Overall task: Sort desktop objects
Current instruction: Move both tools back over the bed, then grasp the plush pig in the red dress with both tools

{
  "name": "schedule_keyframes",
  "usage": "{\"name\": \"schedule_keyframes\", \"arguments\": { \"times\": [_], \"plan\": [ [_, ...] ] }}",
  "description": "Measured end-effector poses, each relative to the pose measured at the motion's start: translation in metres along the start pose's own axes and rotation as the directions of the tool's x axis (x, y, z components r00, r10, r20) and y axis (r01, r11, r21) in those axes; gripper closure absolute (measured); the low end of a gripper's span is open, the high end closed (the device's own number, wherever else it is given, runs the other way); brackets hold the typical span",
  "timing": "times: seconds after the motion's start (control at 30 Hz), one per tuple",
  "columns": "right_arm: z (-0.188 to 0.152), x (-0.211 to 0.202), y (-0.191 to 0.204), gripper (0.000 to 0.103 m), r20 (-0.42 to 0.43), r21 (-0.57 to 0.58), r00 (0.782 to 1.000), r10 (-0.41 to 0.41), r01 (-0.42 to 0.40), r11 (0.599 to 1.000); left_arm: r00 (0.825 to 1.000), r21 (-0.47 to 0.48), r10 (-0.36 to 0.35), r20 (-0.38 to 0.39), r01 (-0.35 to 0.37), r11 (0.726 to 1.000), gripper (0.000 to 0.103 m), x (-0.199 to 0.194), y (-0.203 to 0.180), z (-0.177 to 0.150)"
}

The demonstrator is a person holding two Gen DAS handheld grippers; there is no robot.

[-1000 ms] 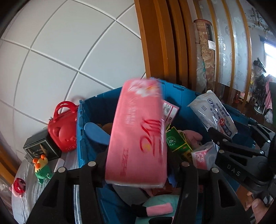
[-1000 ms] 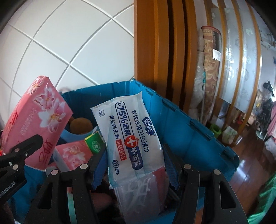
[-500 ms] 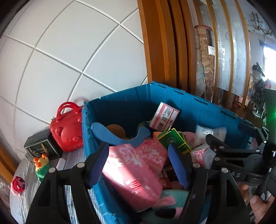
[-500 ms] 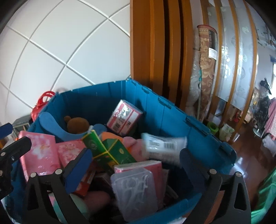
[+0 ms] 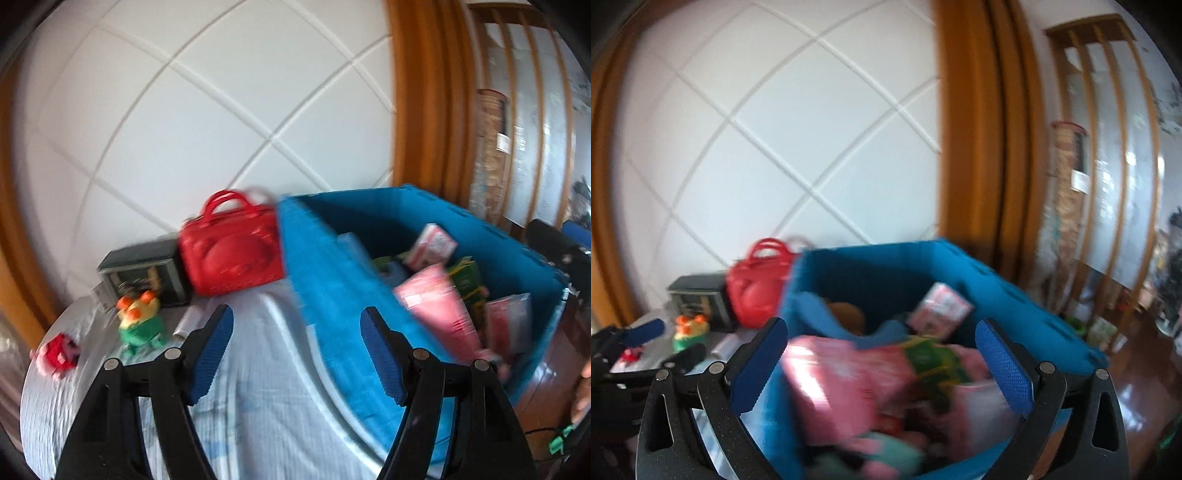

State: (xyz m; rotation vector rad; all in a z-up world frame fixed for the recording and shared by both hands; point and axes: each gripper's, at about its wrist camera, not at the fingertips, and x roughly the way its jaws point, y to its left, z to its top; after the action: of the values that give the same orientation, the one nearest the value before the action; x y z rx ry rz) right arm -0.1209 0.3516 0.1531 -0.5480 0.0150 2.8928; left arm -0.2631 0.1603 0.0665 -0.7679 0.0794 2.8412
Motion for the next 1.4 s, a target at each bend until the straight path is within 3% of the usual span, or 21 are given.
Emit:
{"name": "schedule_keyframes", "arguments": {
  "times": [0.23,0.37,0.5,0.57,0.73,0.83,0.97,1.07,1.13,1.23,1.27,1.37,1.4],
  "plan": [
    [0.002,0.027,0.126,0.000,-0.064,-0.082,0.984,0.166,-0.171,0.982,0.990,-0.089,0.126,-0.063,-0.131,0.987,0.032,-0.014,0.137,-0.038],
    [-0.012,0.065,0.218,0.000,-0.177,-0.109,0.934,0.309,-0.331,0.937,0.972,-0.127,0.201,-0.122,-0.216,0.968,0.032,-0.022,0.226,-0.074],
    [-0.039,0.113,0.324,0.000,-0.322,-0.119,0.842,0.432,-0.489,0.864,0.936,-0.149,0.285,-0.206,-0.318,0.936,0.032,-0.028,0.315,-0.115],
    [-0.057,0.141,0.377,0.000,-0.411,-0.103,0.776,0.478,-0.561,0.822,0.904,-0.165,0.332,-0.270,-0.383,0.909,0.032,-0.024,0.367,-0.142],
    [-0.110,0.201,0.499,0.000,-0.605,-0.071,0.624,0.495,-0.661,0.747,0.821,-0.240,0.388,-0.418,-0.512,0.825,0.032,-0.012,0.495,-0.211],
    [-0.129,0.235,0.566,0.000,-0.664,-0.060,0.557,0.499,-0.705,0.707,0.799,-0.256,0.396,-0.452,-0.542,0.801,0.032,-0.001,0.554,-0.235],
    [-0.142,0.271,0.649,0.000,-0.706,-0.070,0.499,0.502,-0.755,0.652,0.802,-0.247,0.373,-0.467,-0.523,0.815,0.032,0.039,0.624,-0.250],
    [-0.158,0.304,0.717,0.000,-0.750,-0.045,0.425,0.506,-0.797,0.603,0.811,-0.234,0.333,-0.482,-0.485,0.842,0.032,0.073,0.658,-0.255],
    [-0.172,0.326,0.753,0.000,-0.776,-0.027,0.389,0.497,-0.807,0.590,0.818,-0.212,0.301,-0.491,-0.447,0.869,0.032,0.098,0.675,-0.258],
    [-0.189,0.357,0.791,0.000,-0.791,-0.055,0.400,0.462,-0.800,0.597,0.826,-0.182,0.254,-0.504,-0.389,0.903,0.032,0.132,0.693,-0.262],
    [-0.198,0.373,0.803,0.000,-0.803,-0.054,0.397,0.444,-0.791,0.609,0.819,-0.165,0.258,-0.513,-0.389,0.907,0.032,0.146,0.698,-0.263],
    [-0.214,0.402,0.822,0.000,-0.823,-0.013,0.352,0.445,-0.796,0.605,0.810,-0.128,0.248,-0.532,-0.367,0.922,0.032,0.175,0.707,-0.265],
    [-0.218,0.409,0.826,0.000,-0.825,0.013,0.324,0.462,-0.808,0.589,0.805,-0.113,0.259,-0.533,-0.371,0.922,0.032,0.183,0.708,-0.265]
  ]
}}
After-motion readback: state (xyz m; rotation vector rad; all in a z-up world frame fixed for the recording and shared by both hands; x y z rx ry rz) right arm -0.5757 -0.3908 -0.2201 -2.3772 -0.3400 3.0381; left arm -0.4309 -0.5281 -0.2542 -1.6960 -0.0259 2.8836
